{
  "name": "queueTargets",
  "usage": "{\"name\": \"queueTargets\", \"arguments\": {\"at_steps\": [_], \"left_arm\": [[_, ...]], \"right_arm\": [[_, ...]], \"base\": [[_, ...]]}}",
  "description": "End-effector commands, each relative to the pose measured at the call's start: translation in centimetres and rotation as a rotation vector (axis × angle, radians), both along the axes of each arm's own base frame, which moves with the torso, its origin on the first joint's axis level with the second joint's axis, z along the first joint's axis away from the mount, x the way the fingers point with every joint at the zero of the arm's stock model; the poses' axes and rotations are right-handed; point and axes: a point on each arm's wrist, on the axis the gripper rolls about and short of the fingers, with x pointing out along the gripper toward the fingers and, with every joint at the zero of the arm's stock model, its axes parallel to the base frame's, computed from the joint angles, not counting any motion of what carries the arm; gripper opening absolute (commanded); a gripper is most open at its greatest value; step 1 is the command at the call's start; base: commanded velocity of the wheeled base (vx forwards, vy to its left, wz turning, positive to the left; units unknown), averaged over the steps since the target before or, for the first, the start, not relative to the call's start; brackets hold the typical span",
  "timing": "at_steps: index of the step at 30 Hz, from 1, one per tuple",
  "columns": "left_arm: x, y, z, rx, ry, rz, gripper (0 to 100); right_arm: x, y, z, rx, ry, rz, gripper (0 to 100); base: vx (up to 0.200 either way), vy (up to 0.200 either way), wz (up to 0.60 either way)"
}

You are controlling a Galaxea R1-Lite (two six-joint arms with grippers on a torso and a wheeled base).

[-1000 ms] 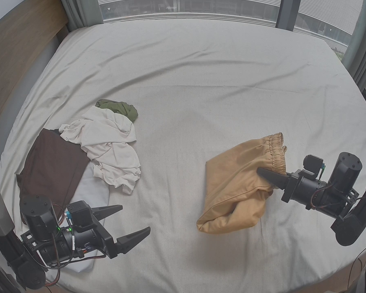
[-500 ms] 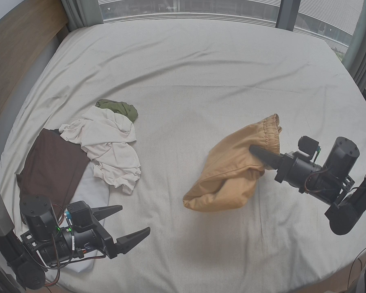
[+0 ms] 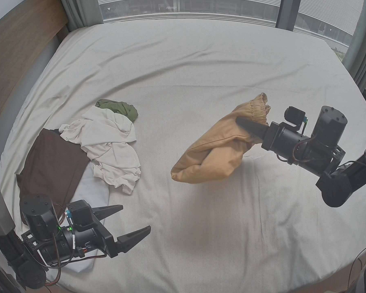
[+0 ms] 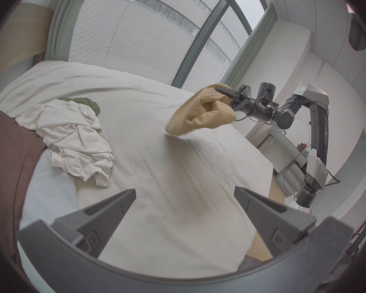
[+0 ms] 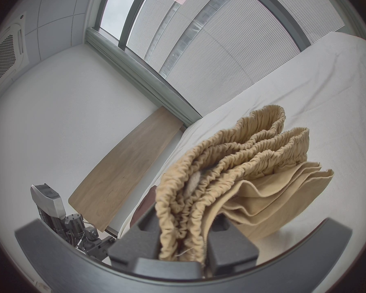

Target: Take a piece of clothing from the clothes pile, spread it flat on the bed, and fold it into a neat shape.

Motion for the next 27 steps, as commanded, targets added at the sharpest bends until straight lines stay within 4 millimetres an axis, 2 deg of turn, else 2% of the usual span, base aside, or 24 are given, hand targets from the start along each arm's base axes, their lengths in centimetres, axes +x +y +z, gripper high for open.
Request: {"name": "queueTargets", "arguments": {"at_steps": [1, 13, 27], "left_arm": [[0.1, -0.1, -0.2, 0.001, 0.011, 0.000, 100], [0.0, -0.1, -0.2, -0.010, 0.027, 0.003, 100], [-0.1, -0.1, -0.3, -0.018, 0.039, 0.003, 100]], "right_arm": [[1.5, 0.6, 1.3, 0.014, -0.030, 0.000, 0], [5.8, 2.3, 3.6, 0.027, -0.051, 0.001, 0], [11.1, 4.5, 3.6, 0.030, -0.062, 0.000, 0]], "base": [[0.000, 0.000, 0.00], [0.000, 0.000, 0.00], [0.000, 0.000, 0.00]]}}
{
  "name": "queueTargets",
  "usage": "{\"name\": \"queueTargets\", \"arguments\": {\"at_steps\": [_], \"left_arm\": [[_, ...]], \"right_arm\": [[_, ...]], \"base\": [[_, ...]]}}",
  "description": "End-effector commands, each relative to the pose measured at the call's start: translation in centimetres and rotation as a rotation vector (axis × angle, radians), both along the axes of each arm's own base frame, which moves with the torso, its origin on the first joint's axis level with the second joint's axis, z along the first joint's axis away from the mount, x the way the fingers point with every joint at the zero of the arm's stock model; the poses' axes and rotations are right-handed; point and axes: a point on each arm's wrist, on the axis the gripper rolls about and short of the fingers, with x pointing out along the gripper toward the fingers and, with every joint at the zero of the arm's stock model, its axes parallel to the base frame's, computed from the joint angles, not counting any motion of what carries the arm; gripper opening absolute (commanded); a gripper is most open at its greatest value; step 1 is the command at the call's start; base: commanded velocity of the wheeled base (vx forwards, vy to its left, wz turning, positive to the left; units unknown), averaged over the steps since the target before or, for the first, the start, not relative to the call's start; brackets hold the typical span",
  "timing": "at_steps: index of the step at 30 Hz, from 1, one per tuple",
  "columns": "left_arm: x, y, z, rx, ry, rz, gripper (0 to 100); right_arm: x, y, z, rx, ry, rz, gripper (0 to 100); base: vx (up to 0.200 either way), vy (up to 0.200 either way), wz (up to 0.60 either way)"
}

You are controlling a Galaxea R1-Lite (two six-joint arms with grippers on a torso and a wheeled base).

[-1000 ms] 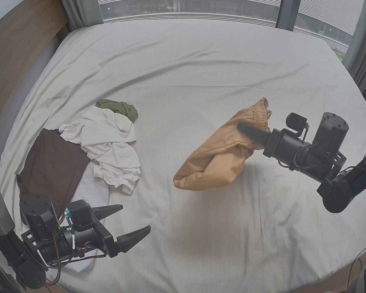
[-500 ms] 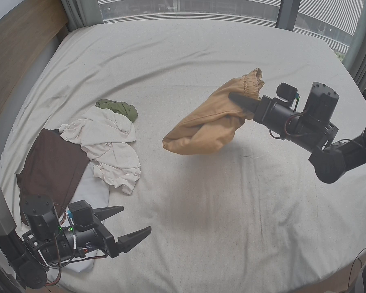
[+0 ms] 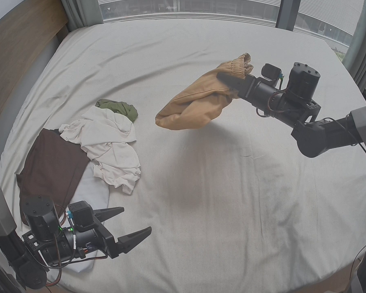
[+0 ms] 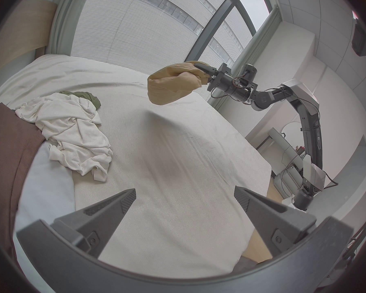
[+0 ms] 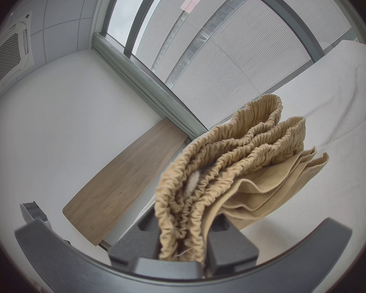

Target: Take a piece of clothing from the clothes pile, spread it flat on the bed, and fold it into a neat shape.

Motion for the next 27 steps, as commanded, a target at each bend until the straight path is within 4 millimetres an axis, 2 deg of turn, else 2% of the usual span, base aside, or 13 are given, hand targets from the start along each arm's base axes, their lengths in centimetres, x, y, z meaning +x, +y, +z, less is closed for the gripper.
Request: {"name": "queueTargets", "arguments": {"at_steps": [1, 13, 17, 18, 19, 24, 27], "left_arm": [[-0.1, 0.0, 0.0, -0.002, 0.006, 0.001, 100], [0.0, 0.0, -0.1, -0.008, 0.015, 0.005, 100], [-0.1, 0.0, -0.1, -0.012, 0.020, 0.005, 100], [-0.1, 0.0, -0.1, -0.012, 0.020, 0.005, 100], [-0.1, 0.0, -0.1, -0.011, 0.020, 0.007, 100], [-0.1, 0.0, -0.1, -0.012, 0.019, 0.005, 100], [-0.1, 0.0, -0.1, -0.012, 0.021, 0.006, 100]], "right_arm": [[2.8, 1.2, -1.8, -0.009, 0.022, 0.001, 0], [6.7, 2.2, -0.9, 0.010, -0.024, -0.008, 0], [7.8, 2.2, -3.7, -0.023, 0.060, -0.017, 0], [7.8, 2.2, -3.7, -0.023, 0.060, -0.017, 0], [8.6, 1.9, -5.7, -0.041, 0.109, -0.031, 0], [10.3, 1.2, -10.4, -0.072, 0.178, -0.072, 0], [10.8, 0.4, -10.8, -0.077, 0.175, -0.122, 0]], "base": [[0.000, 0.000, 0.00], [0.000, 0.000, 0.00], [0.000, 0.000, 0.00], [0.000, 0.000, 0.00], [0.000, 0.000, 0.00], [0.000, 0.000, 0.00], [0.000, 0.000, 0.00]]}}
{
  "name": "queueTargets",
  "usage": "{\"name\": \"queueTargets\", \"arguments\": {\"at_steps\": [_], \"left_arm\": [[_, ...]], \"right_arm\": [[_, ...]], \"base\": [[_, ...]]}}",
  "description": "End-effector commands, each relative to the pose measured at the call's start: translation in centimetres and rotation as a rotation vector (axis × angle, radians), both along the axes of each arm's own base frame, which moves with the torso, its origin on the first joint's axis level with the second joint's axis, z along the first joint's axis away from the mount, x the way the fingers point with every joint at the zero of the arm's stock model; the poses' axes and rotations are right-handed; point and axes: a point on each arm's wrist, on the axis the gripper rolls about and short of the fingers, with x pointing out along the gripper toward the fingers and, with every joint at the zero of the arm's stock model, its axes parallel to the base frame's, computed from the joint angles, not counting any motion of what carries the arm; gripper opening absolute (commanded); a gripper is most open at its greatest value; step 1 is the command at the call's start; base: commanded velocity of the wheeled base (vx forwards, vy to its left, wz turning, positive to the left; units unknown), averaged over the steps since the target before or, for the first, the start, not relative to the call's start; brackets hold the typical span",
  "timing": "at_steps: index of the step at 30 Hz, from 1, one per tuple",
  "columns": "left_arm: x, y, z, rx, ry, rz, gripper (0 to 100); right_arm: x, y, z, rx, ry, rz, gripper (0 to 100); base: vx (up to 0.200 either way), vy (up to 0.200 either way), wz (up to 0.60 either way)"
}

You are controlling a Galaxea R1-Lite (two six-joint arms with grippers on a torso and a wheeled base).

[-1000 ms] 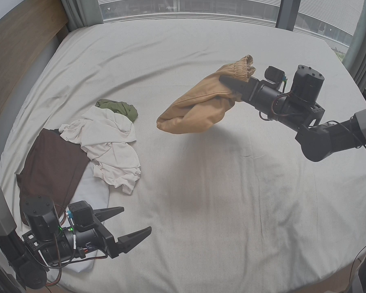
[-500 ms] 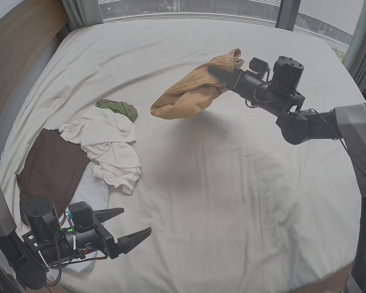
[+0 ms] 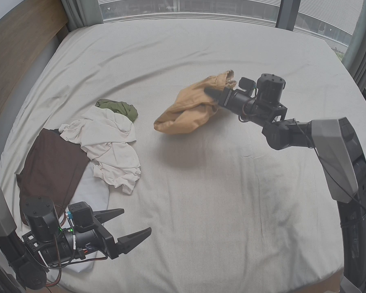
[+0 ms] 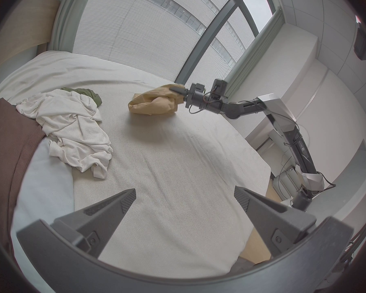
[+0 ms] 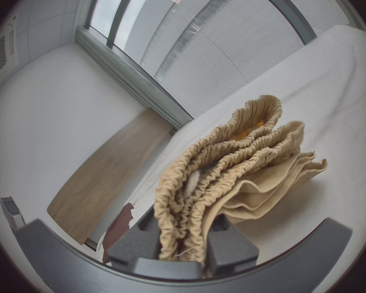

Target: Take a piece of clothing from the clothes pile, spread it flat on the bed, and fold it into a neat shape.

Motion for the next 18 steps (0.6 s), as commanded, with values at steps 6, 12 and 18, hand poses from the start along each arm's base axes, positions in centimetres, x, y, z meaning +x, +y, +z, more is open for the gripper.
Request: {"name": "queueTargets", "arguments": {"at_steps": [6, 12, 18], "left_arm": [[0.0, 0.0, 0.0, -0.001, 0.000, -0.001, 100], [0.0, 0.0, 0.0, 0.000, -0.001, -0.003, 100], [0.0, 0.0, 0.0, 0.000, 0.002, -0.001, 100]], "right_arm": [[-0.7, -1.2, -2.6, -0.072, 0.027, -0.056, 0], [-3.2, -1.4, -3.8, -0.125, 0.090, -0.084, 0], [-4.5, -2.0, -5.9, -0.171, 0.140, -0.120, 0]], "base": [[0.000, 0.000, 0.00], [0.000, 0.000, 0.00], [0.000, 0.000, 0.00]]}}
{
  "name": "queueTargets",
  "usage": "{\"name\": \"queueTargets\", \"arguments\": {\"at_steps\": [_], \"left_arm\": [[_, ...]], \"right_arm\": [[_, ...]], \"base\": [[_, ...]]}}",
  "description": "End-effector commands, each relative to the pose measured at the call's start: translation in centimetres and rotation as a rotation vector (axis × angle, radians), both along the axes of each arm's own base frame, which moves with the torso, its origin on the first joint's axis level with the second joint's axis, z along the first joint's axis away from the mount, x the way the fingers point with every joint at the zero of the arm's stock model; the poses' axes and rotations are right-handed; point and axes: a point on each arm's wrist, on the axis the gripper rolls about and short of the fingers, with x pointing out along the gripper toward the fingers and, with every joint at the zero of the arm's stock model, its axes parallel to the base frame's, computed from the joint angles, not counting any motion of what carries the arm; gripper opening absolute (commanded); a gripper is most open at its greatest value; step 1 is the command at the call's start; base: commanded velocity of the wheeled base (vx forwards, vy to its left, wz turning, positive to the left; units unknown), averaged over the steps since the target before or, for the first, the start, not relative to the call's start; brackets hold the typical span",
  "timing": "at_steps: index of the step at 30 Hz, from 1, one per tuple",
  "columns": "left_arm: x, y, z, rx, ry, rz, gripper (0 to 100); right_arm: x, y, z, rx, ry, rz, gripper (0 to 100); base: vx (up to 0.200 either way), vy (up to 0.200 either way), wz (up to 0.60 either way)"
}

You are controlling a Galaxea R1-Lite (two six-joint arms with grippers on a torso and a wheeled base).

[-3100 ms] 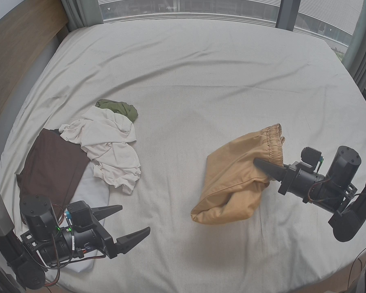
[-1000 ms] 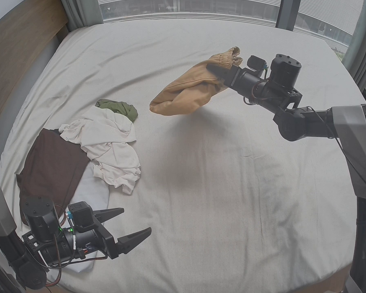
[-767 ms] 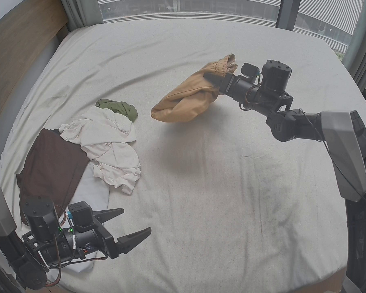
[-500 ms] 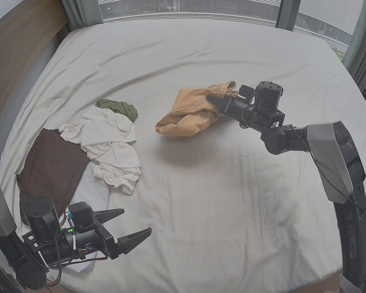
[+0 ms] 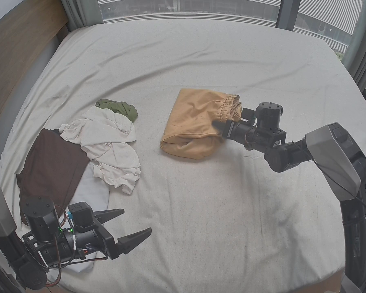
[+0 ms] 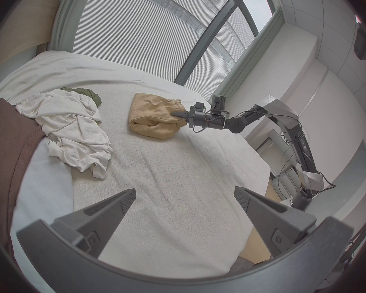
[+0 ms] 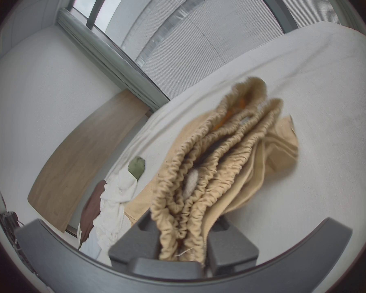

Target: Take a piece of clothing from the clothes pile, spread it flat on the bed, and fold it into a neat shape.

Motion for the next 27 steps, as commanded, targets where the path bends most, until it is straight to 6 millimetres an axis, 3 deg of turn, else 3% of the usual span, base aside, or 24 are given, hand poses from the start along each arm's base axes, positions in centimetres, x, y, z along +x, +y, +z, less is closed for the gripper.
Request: {"name": "queueTargets", "arguments": {"at_steps": [1, 14, 15, 22, 27], "left_arm": [[0.1, 0.0, 0.0, 0.000, 0.002, 0.001, 100], [0.3, 0.0, -0.2, 0.001, 0.008, 0.001, 100], [0.3, 0.0, -0.3, 0.002, 0.009, 0.001, 100], [0.4, 0.0, -0.3, -0.010, 0.020, 0.007, 100], [0.2, 0.1, -0.2, -0.012, 0.022, 0.010, 100]], "right_arm": [[-2.2, -0.5, 0.4, -0.033, 0.008, -0.034, 0], [-2.9, -1.1, -1.2, -0.060, 0.049, -0.084, 0], [-3.1, -1.2, -0.8, -0.058, 0.047, -0.088, 100], [-3.5, -1.8, -0.4, -0.072, 0.036, -0.187, 100], [-6.6, -2.8, 0.8, -0.074, 0.034, -0.193, 100]], "base": [[0.000, 0.000, 0.00], [0.000, 0.000, 0.00], [0.000, 0.000, 0.00], [0.000, 0.000, 0.00], [0.000, 0.000, 0.00]]}}
